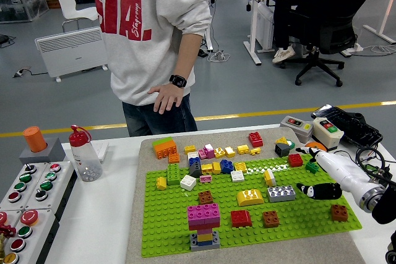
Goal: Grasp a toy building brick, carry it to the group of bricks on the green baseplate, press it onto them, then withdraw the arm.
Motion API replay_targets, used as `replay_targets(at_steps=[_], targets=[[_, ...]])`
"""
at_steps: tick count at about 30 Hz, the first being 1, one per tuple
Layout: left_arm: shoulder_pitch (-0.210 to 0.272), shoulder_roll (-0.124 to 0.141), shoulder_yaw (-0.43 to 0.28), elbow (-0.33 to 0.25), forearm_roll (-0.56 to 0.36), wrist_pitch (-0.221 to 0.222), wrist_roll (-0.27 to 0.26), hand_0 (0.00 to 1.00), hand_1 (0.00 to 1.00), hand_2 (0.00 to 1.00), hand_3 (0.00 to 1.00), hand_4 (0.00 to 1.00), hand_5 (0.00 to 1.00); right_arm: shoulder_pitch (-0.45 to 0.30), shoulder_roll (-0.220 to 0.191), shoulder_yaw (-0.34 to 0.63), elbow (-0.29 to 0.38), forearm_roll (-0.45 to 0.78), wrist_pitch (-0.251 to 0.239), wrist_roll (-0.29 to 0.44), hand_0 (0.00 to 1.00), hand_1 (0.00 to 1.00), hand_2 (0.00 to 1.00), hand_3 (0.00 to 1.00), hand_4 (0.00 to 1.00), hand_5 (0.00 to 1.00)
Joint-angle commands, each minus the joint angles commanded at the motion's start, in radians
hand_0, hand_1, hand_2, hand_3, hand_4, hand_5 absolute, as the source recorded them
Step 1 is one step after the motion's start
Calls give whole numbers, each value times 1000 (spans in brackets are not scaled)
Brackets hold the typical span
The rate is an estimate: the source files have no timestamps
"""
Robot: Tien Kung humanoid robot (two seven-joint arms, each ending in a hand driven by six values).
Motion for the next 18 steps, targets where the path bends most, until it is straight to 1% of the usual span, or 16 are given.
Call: replay_targets(at_steps=[1, 3, 4, 7, 9, 10, 11, 13, 14, 15, 16, 18], targets=[[-1, 0, 0, 0, 0, 0, 0, 653, 690, 672, 578, 282, 998, 0, 3, 1, -10, 7, -8, 7, 812, 765, 867, 859, 701, 217], [-3, 0, 1, 0, 0, -1, 0, 653, 690, 672, 578, 282, 998, -5, 18, 10, -43, 54, -51, 44, 812, 765, 867, 859, 701, 217], [-4, 1, 2, 0, 0, -1, 0, 653, 689, 672, 578, 283, 998, -10, 27, 20, -56, 80, -69, 62, 768, 764, 816, 819, 487, 231], [-6, 1, 4, 0, -2, -1, -1, 653, 689, 672, 578, 283, 998, -31, 54, 56, -78, 179, -130, 120, 768, 764, 816, 819, 487, 231], [-8, 0, 5, 0, -4, -1, -2, 653, 689, 672, 578, 283, 998, -61, 85, 94, -73, 243, -167, 162, 768, 764, 816, 819, 487, 231], [-9, 0, 7, 0, -5, -1, -2, 654, 690, 672, 579, 282, 998, -78, 102, 116, -66, 277, -182, 186, 791, 776, 802, 800, 482, 265], [-9, 0, 7, 0, -6, -1, -3, 654, 690, 672, 579, 282, 998, -91, 115, 138, -60, 311, -191, 207, 791, 776, 802, 800, 482, 265], [-10, -1, 10, 0, -8, -1, -4, 654, 690, 672, 579, 282, 998, -125, 151, 191, -40, 385, -190, 254, 791, 776, 802, 800, 482, 265], [-10, -1, 11, 0, -9, -1, -4, 654, 690, 672, 579, 282, 998, -146, 174, 223, -31, 426, -173, 280, 791, 776, 802, 800, 482, 265], [-11, -2, 12, 0, -10, -1, -5, 654, 690, 672, 579, 282, 998, -159, 188, 250, -26, 461, -160, 298, 791, 776, 802, 800, 482, 265], [-11, -2, 13, 0, -10, -1, -5, 653, 689, 673, 579, 282, 998, -172, 201, 281, -23, 503, -147, 313, 816, 784, 809, 798, 498, 307], [-11, -2, 14, 0, -9, -1, -5, 653, 689, 673, 579, 282, 998, -201, 223, 339, -20, 580, -112, 325, 816, 784, 809, 798, 498, 307]])
